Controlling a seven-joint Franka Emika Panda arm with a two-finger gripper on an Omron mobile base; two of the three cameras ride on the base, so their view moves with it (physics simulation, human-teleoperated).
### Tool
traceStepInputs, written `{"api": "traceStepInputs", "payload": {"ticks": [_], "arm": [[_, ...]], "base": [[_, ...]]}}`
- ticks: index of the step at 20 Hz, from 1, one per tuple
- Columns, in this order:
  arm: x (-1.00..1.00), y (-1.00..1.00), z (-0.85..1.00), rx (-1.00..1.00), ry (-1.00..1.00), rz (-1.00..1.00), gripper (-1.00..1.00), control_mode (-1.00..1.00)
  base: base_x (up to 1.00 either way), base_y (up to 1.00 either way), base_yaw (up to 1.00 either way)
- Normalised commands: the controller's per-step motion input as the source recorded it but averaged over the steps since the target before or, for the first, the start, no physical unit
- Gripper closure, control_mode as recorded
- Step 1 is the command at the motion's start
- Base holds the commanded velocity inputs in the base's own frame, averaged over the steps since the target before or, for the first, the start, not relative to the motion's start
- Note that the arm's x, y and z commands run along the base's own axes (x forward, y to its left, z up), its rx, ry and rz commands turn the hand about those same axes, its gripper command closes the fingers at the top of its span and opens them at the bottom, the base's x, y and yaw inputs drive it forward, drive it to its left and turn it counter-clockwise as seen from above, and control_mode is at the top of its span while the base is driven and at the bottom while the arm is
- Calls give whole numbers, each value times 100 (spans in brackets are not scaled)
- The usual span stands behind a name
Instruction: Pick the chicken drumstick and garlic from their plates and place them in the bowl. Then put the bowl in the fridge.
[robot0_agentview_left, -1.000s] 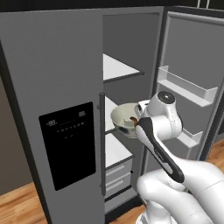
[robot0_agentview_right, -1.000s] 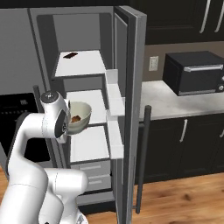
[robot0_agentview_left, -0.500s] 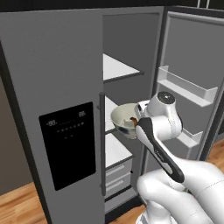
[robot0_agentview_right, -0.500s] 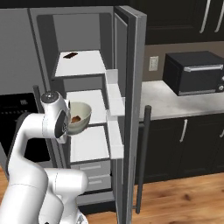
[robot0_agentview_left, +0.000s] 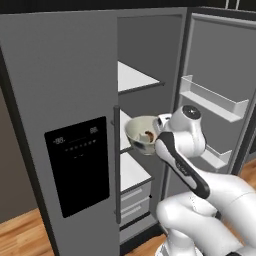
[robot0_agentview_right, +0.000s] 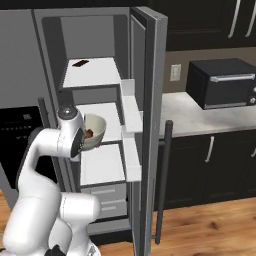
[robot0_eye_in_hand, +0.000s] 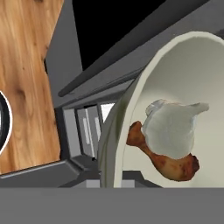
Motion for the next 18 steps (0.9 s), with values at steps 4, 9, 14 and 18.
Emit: {"api": "traceStepInputs", "payload": {"ticks": [4, 9, 14, 18], "arm": [[56, 1, 0, 9, 3, 11, 100, -100], [60, 11, 0, 0, 10, 1, 100, -100], [56, 1, -2, 0, -1, 0, 100, -100], [46, 0, -18, 0, -8, 0, 100, -100]], "base": [[0, 0, 0], [0, 0, 0], [0, 0, 0], [0, 0, 0]]}}
